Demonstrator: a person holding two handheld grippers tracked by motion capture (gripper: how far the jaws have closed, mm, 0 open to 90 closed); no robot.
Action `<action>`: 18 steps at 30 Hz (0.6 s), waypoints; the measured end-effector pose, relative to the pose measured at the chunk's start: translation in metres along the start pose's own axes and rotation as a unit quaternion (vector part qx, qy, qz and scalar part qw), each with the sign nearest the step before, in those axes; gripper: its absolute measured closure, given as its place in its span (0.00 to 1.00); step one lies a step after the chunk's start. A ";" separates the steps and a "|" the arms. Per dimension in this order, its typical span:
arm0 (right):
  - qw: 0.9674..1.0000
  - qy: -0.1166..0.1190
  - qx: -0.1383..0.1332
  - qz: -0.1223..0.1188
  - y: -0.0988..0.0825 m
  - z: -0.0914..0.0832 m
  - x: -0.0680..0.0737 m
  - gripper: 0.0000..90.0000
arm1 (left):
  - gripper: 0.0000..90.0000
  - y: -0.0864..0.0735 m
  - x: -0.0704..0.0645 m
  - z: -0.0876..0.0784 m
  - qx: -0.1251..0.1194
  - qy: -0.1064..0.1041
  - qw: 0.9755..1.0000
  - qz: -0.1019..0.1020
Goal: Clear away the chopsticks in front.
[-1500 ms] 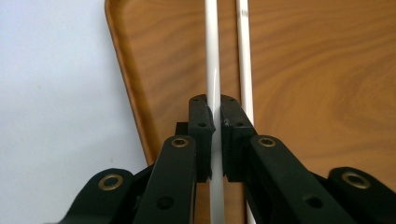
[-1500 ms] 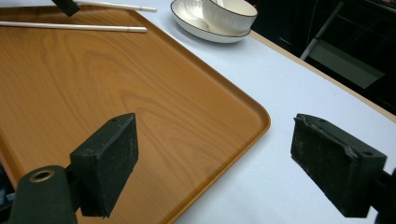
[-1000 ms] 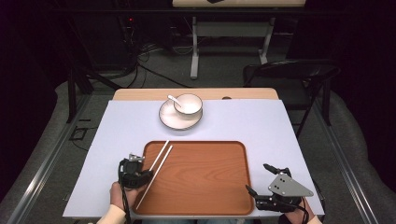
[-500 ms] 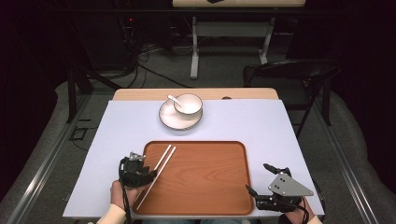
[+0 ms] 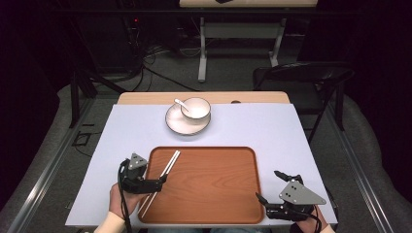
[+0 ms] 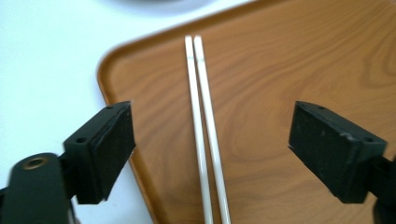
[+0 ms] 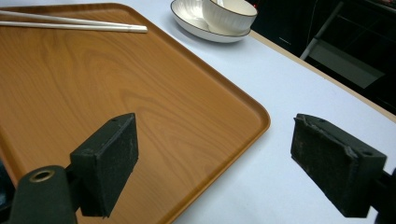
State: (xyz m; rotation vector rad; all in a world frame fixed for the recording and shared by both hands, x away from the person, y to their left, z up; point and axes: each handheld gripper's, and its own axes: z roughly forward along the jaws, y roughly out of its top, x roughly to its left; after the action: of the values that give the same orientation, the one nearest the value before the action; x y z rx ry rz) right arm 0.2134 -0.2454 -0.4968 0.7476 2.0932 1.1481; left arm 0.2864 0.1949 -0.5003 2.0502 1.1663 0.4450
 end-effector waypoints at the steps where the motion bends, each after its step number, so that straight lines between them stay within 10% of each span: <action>1: 1.000 0.000 0.000 0.000 0.000 0.000 0.000 0.16 | 0.14 0.001 -0.001 -0.005 -0.008 0.004 1.000 0.004; 18: 1.000 -0.002 0.002 -0.003 0.001 0.001 0.002 0.16 | 0.00 -0.023 0.023 -0.059 -0.065 0.017 0.998 0.008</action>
State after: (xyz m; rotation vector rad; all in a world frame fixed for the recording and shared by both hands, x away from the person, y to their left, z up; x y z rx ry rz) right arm 0.2129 -0.2436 -0.4968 0.7458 2.0937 1.1384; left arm 0.2493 0.2464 -0.4786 1.9479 1.1121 0.5502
